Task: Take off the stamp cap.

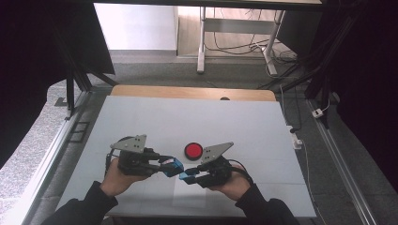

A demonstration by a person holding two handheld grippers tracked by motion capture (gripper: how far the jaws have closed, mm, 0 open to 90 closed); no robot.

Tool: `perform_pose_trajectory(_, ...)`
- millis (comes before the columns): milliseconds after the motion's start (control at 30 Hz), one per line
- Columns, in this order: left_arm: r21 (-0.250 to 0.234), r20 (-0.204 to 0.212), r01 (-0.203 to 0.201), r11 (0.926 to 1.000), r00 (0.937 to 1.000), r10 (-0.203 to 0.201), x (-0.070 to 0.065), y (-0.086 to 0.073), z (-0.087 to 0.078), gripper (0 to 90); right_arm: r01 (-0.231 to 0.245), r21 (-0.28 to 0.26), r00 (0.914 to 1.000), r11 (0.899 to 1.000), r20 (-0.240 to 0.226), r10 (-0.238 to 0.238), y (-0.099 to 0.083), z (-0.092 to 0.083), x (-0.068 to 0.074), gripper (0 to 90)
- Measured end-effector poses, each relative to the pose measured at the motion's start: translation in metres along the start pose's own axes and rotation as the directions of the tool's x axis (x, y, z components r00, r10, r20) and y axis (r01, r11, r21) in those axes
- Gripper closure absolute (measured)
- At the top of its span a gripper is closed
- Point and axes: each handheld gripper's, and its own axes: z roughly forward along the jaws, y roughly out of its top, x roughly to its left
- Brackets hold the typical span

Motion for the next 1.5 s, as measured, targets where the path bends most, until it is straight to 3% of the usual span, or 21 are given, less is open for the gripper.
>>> perform_pose_trajectory(67,0.009,-0.015,0.005,1.0000,0.9999,-0.005,0.000,0.000,0.000,70.0,-0.004,-0.005,0.9994,1.000,0.034,0.004,-0.001,-0.003,0.002,68.4)
perform_pose_trajectory(167,0.021,-0.045,0.009,0.9998,0.9990,-0.008,-0.001,0.000,0.001,70.0,0.036,-0.001,0.9971,0.999,0.067,-0.036,-0.002,-0.009,0.004,68.4)
perform_pose_trajectory(333,0.038,-0.087,0.025,0.9990,0.9960,-0.022,-0.001,0.000,0.001,69.9,0.018,-0.029,0.9935,0.999,0.112,-0.015,-0.006,-0.020,0.009,68.3)
perform_pose_trajectory(433,0.051,-0.110,0.036,0.9981,0.9935,-0.030,0.000,0.000,0.002,69.9,0.019,-0.052,0.9858,0.998,0.168,-0.010,-0.009,-0.028,0.014,68.3)
perform_pose_trajectory(600,0.058,-0.136,0.056,0.9967,0.9895,-0.048,0.000,0.000,0.003,69.9,-0.034,-0.091,0.9801,0.995,0.192,0.051,-0.014,-0.043,0.016,68.3)
perform_pose_trajectory(833,0.056,-0.155,0.082,0.9950,0.9852,-0.073,0.002,0.000,0.002,69.9,-0.088,-0.085,0.9670,0.993,0.232,0.105,-0.025,-0.057,0.018,68.4)
perform_pose_trajectory(1033,0.055,-0.166,0.099,0.9936,0.9821,-0.089,0.004,-0.001,0.001,69.9,-0.125,-0.086,0.9476,0.988,0.285,0.144,-0.039,-0.071,0.020,68.3)
perform_pose_trajectory(1233,0.056,-0.176,0.108,0.9926,0.9797,-0.096,0.004,-0.001,0.001,69.9,-0.132,-0.110,0.9296,0.985,0.331,0.161,-0.050,-0.086,0.027,68.3)
perform_pose_trajectory(1400,0.056,-0.182,0.115,0.9918,0.9779,-0.103,0.005,-0.001,0.002,69.9,-0.170,-0.142,0.9054,0.975,0.368,0.211,-0.063,-0.100,0.030,68.3)
perform_pose_trajectory(1500,0.058,-0.186,0.120,0.9912,0.9767,-0.107,0.005,0.000,0.002,69.9,-0.197,-0.148,0.8829,0.969,0.403,0.241,-0.072,-0.107,0.031,68.3)
